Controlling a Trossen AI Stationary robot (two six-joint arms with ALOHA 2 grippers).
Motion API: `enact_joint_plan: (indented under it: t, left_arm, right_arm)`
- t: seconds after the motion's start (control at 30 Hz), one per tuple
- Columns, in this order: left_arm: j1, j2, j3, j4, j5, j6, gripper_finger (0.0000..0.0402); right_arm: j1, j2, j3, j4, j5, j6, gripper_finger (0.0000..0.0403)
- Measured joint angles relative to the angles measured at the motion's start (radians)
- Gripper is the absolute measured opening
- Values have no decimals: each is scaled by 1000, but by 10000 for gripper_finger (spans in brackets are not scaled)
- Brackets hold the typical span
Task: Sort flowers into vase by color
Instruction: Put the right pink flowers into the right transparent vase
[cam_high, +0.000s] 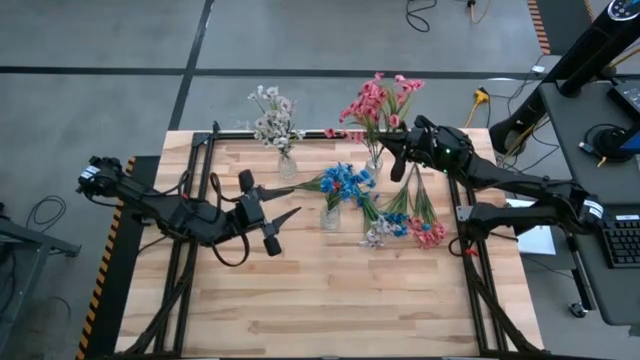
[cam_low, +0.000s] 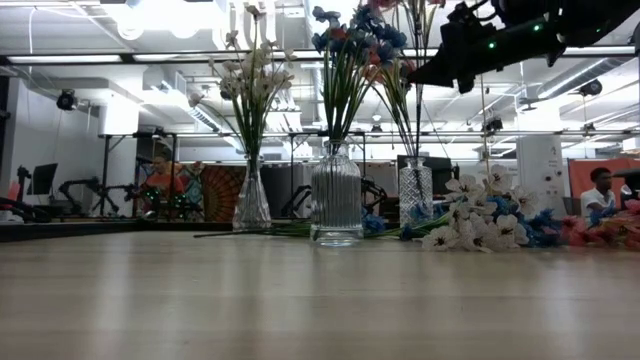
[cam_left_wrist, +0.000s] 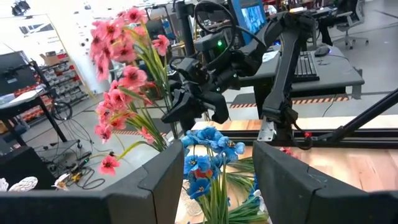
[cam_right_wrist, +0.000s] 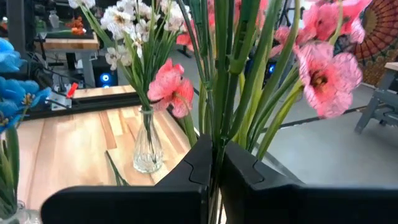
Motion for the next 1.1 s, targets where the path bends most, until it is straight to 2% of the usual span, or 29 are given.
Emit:
enact_joint_plan:
  t: [0.9, 1.0, 1.1]
  left_arm:
    - [0, 1, 0, 0, 1, 0, 174]
    - [0, 1, 0, 0, 1, 0, 174]
    - [0, 1, 0, -1, 1, 0, 174]
  right_arm:
    - [0, 14, -18, -16, 0, -8, 14]
    - [0, 14, -18, -24, 0, -2, 27]
    - [0, 14, -18, -29, 8, 7, 58]
